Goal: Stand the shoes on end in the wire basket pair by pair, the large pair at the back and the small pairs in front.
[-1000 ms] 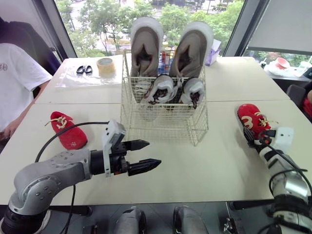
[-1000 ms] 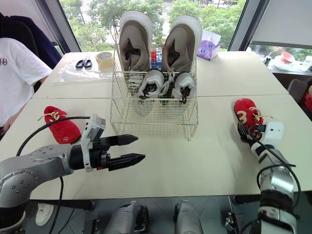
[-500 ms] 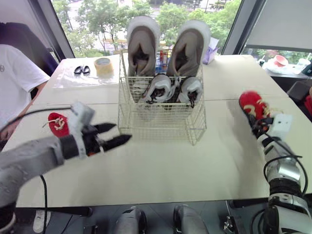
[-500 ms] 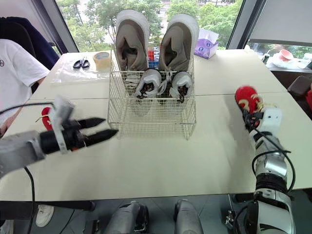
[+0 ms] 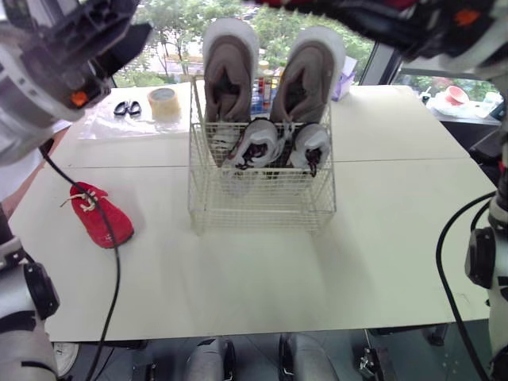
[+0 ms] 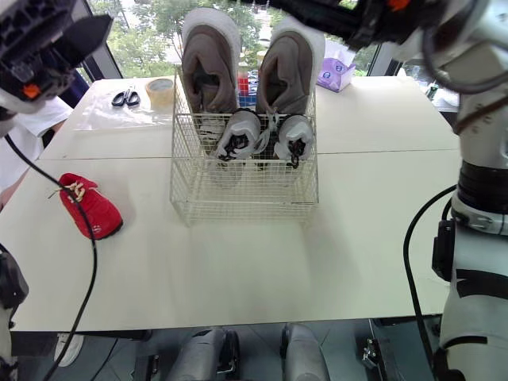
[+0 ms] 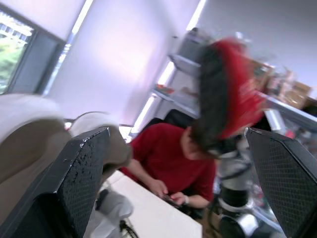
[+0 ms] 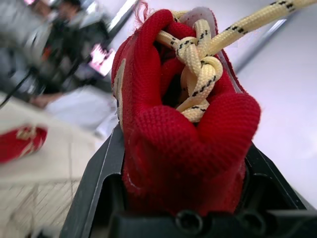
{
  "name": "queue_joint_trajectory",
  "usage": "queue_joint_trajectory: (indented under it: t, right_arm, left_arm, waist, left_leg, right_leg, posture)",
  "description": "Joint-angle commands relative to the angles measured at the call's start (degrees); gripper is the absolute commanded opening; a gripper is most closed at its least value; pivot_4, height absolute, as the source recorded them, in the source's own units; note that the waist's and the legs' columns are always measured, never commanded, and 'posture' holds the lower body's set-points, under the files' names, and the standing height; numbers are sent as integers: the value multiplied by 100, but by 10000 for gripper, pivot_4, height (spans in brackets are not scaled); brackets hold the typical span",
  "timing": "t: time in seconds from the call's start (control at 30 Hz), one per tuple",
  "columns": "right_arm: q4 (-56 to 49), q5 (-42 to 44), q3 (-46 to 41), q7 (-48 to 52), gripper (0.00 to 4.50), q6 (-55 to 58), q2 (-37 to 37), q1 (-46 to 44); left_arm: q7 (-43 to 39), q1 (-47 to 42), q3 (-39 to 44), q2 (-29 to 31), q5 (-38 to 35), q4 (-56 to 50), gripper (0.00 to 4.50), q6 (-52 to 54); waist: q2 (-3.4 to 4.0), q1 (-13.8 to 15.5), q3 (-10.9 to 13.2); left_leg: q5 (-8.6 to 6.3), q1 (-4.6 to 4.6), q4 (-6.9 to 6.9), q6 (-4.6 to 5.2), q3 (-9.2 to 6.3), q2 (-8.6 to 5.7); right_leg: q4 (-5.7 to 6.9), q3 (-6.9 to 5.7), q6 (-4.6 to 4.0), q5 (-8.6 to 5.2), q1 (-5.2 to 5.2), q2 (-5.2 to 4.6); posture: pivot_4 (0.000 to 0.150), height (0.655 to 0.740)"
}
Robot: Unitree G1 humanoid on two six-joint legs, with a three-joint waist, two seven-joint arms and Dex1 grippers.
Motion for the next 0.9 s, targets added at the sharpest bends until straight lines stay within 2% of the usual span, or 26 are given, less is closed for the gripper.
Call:
queue_joint_trajectory:
  t: [0.03,0.33,0.43,0.6,0.67,0.7,0.77,0.9]
  right_arm:
    - [99,-507,77,225,18520,-690,186,-224]
    - [-22,-795,109,417,18520,-928,484,-172]
    - [-161,-837,120,465,18520,-899,493,-86]
    - [-439,-723,72,546,18520,-586,432,63]
    - [-502,-721,56,581,28309,-455,382,126]
    - [-530,-722,50,615,32364,-391,350,166]
    - [-610,-620,-6,659,43305,-111,253,302]
    - [-610,91,-733,62,44223,1057,198,876]
  left_arm:
    - [-273,-246,-85,-145,161,-1,45000,144]
    - [-732,-733,-475,-720,937,166,45000,271]
    - [-956,-943,-544,-927,1154,435,36136,326]
    - [-1205,-1057,-454,-1054,1312,618,11918,475]
    - [-1174,-1065,-402,-1098,1376,608,3086,486]
    - [-1158,-1065,-381,-1120,1408,600,2464,482]
    - [-1054,-1035,-264,-1215,1336,579,2464,444]
    - [-587,-811,171,-1463,1037,350,2464,161]
  waist:
    - [-3,2,0]
    - [-5,-9,1]
    - [-5,-13,1]
    - [-4,-28,2]
    - [-4,-28,2]
    - [-4,-25,2]
    - [-4,-22,1]
    - [-8,14,1]
  left_leg:
    - [0,-2,1,1,0,-5]
    - [5,-22,2,-8,-6,-2]
    - [6,-21,2,-9,-6,-3]
    - [8,-17,2,-12,-6,-2]
    - [9,-17,2,-14,-6,1]
    - [9,-17,2,-15,-6,1]
    - [9,-17,2,-15,-6,2]
    - [9,-18,5,-14,-12,-2]
  right_leg:
    - [1,-1,2,1,0,-5]
    - [0,-14,15,8,-10,-4]
    - [0,-14,15,7,-10,-5]
    - [0,-14,15,7,-11,-5]
    - [2,-14,15,7,-14,-4]
    - [2,-14,15,7,-14,-4]
    - [2,-14,15,7,-13,-4]
    - [1,-14,15,8,-7,-9]
  posture:
    - [1500,7400]
    - [1500,7400]
    - [1500,7400]
    - [1500,7400]
    - [1500,7400]
    - [1500,7400]
    - [1500,7400]
    - [1500,7400]
